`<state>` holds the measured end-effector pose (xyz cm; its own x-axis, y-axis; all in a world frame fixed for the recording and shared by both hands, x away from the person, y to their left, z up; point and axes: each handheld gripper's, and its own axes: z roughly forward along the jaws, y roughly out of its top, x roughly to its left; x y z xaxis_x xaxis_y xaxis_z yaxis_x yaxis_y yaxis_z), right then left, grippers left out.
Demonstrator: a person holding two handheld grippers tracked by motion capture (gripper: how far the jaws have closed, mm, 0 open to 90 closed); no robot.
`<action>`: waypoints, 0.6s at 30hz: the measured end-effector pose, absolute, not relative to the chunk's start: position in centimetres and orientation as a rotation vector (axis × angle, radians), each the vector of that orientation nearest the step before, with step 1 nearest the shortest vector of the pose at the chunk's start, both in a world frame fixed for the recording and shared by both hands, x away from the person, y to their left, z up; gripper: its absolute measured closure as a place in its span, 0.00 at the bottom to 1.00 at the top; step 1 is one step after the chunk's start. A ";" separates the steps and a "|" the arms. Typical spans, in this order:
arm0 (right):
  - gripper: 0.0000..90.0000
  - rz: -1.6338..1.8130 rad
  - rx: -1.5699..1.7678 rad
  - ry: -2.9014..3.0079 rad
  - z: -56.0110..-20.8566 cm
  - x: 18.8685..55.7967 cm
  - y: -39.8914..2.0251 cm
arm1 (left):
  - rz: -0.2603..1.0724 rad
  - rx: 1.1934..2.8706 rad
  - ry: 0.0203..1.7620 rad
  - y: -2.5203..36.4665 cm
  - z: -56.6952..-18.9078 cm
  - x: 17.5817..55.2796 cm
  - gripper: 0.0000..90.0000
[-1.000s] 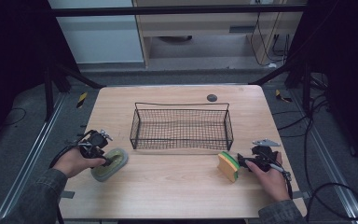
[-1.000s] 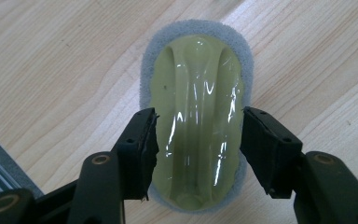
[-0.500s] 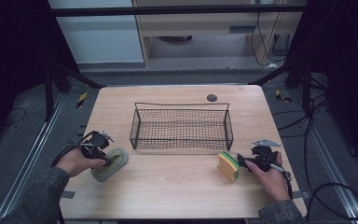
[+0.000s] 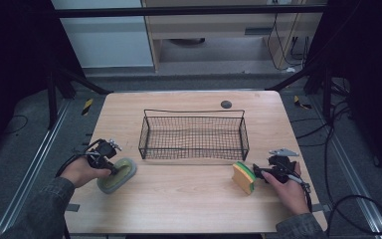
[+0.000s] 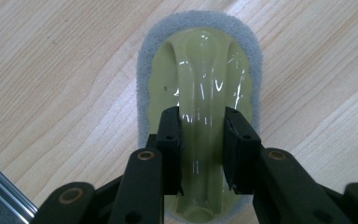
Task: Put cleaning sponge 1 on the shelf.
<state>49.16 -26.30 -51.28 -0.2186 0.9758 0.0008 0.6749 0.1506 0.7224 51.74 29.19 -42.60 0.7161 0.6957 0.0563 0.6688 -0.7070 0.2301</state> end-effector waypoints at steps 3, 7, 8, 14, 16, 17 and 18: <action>0.01 0.837 1.569 1.959 -51.3 49.2 -26.3 | 0.206 2.730 1.055 29.1 -42.3 51.5 0.79; 0.01 0.837 1.569 1.959 -51.3 49.2 -26.3 | 0.230 2.721 1.023 29.1 -41.6 51.2 0.79; 0.01 0.837 1.570 1.959 -51.3 49.2 -26.3 | 0.243 2.724 0.988 29.1 -41.2 51.0 0.79; 0.01 0.839 1.573 1.957 -51.3 49.2 -26.2 | 0.312 2.745 0.838 28.9 -39.2 49.9 0.79; 0.01 0.839 1.573 1.958 -51.3 49.2 -26.2 | 0.339 2.741 0.816 28.9 -38.5 49.6 0.79; 0.01 0.839 1.572 1.958 -51.3 49.2 -26.2 | 0.366 2.738 0.799 28.9 -37.8 49.4 0.79; 0.01 0.840 1.573 1.958 -51.3 49.2 -26.2 | 0.381 2.737 0.787 28.9 -37.4 49.3 0.79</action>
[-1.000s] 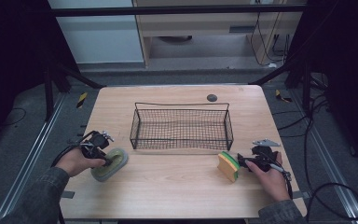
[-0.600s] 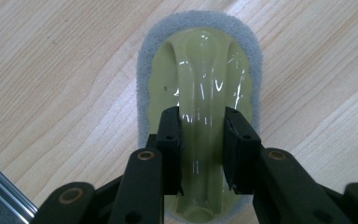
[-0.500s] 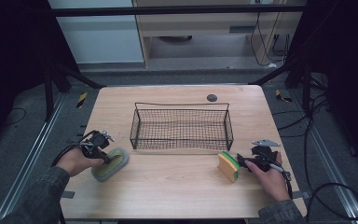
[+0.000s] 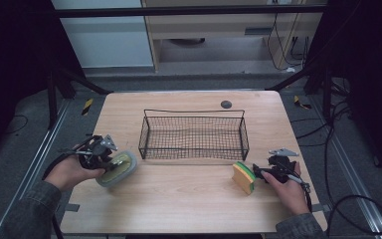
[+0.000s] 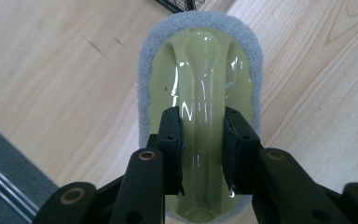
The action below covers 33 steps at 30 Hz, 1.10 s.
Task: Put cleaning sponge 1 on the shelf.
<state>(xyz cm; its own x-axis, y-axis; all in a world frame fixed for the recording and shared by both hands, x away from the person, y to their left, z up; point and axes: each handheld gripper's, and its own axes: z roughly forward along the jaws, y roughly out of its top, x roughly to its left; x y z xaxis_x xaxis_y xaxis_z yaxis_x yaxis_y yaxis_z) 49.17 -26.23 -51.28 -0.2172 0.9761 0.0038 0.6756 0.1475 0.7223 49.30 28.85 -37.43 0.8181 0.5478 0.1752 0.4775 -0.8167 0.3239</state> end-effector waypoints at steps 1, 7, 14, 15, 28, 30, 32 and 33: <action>0.01 0.839 1.572 1.958 -51.3 49.2 -26.2 | 0.393 2.733 0.777 28.8 -37.1 49.2 0.79; 0.01 0.840 1.574 1.957 -51.3 49.2 -26.2 | 0.464 2.704 0.707 28.3 -35.2 48.9 0.79; 0.01 0.838 1.570 1.958 -51.3 49.2 -26.2 | 0.493 2.702 0.655 27.6 -34.3 49.0 0.79; 0.01 0.838 1.568 1.959 -51.3 49.2 -26.2 | 0.498 2.701 0.632 27.5 -34.1 49.1 0.79; 0.01 0.841 1.556 1.964 -51.3 49.2 -26.2 | 0.524 2.709 0.609 26.4 -33.8 49.9 0.79; 0.01 0.841 1.553 1.965 -51.3 49.2 -26.2 | 0.522 2.708 0.611 26.4 -33.8 50.0 0.79; 0.01 0.841 1.554 1.965 -51.3 49.2 -26.2 | 0.527 2.702 0.614 26.4 -33.9 50.0 0.79; 0.01 0.840 1.552 1.967 -51.3 49.2 -26.2 | 0.528 2.700 0.617 26.5 -33.8 50.0 0.79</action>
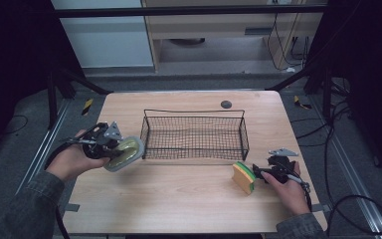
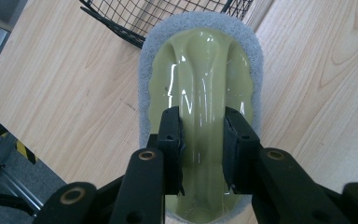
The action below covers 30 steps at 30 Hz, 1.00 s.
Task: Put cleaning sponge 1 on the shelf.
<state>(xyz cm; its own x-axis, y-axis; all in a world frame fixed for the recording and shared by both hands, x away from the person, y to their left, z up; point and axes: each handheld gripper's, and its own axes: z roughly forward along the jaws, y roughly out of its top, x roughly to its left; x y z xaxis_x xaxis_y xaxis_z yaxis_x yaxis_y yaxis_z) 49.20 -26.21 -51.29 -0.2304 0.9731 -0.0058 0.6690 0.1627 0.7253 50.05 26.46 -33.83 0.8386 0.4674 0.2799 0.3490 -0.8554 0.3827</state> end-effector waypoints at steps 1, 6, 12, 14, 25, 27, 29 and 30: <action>0.01 0.840 1.551 1.968 -51.3 49.2 -26.2 | 0.534 2.699 0.617 26.5 -33.8 50.0 0.79; 0.01 0.842 1.553 1.967 -51.3 49.2 -26.2 | 0.542 2.709 0.612 26.6 -33.7 49.8 0.79; 0.01 0.842 1.553 1.967 -51.3 49.2 -26.2 | 0.564 2.700 0.613 26.8 -33.4 49.8 0.79; 0.01 0.842 1.553 1.967 -51.3 49.2 -26.2 | 0.573 2.700 0.608 26.7 -33.3 49.8 0.79; 0.01 0.838 1.559 1.967 -51.3 49.2 -26.1 | 0.681 2.728 0.485 24.4 -31.4 50.9 0.79; 0.01 0.838 1.559 1.967 -51.3 49.2 -26.1 | 0.690 2.724 0.473 24.1 -31.4 51.0 0.79; 0.01 0.837 1.555 1.970 -51.3 49.2 -26.1 | 0.685 2.721 0.464 23.4 -31.2 51.4 0.79; 0.01 0.838 1.551 1.972 -51.3 49.2 -26.1 | 0.686 2.722 0.461 23.2 -31.1 51.4 0.79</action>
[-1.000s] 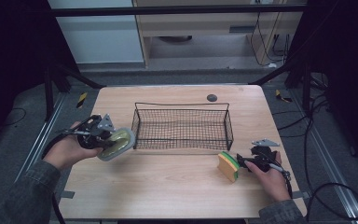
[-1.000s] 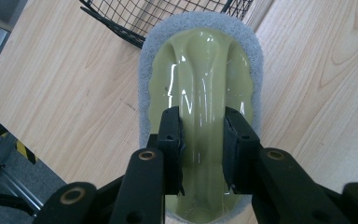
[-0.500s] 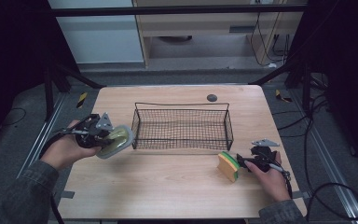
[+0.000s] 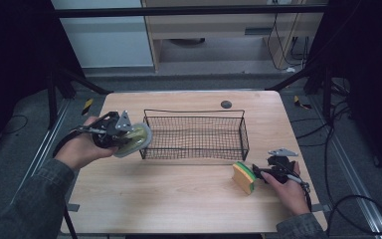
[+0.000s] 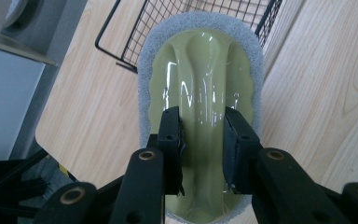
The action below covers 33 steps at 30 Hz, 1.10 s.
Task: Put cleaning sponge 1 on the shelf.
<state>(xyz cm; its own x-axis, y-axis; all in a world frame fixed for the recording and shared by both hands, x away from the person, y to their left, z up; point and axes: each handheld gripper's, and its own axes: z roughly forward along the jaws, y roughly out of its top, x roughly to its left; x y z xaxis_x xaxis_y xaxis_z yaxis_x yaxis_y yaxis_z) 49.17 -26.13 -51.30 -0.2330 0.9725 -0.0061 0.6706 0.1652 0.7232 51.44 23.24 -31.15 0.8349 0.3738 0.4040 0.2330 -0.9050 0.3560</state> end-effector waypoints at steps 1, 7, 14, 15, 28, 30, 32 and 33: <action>0.01 0.838 1.552 1.973 -51.3 49.2 -26.1 | 0.692 2.724 0.451 22.9 -31.1 51.5 0.79; 0.01 0.840 1.546 1.975 -51.3 49.2 -26.1 | 0.714 2.738 0.383 21.1 -30.5 51.6 0.79; 0.01 0.840 1.546 1.975 -51.3 49.2 -26.1 | 0.741 2.759 0.344 20.1 -30.8 52.7 0.79; 0.01 0.840 1.546 1.975 -51.3 49.2 -26.1 | 0.741 2.759 0.344 20.1 -30.8 52.7 0.79; 0.01 0.842 1.537 1.985 -51.3 49.2 -26.1 | 0.829 2.778 0.315 18.4 -30.1 54.2 0.79; 0.01 0.845 1.534 1.985 -51.3 49.2 -26.1 | 0.849 2.785 0.301 18.1 -30.1 54.6 0.79; 0.01 0.846 1.533 1.985 -51.3 49.2 -26.1 | 0.854 2.783 0.297 18.0 -30.1 54.7 0.79; 0.01 0.846 1.533 1.985 -51.3 49.2 -26.1 | 0.850 2.786 0.290 17.9 -30.1 54.8 0.79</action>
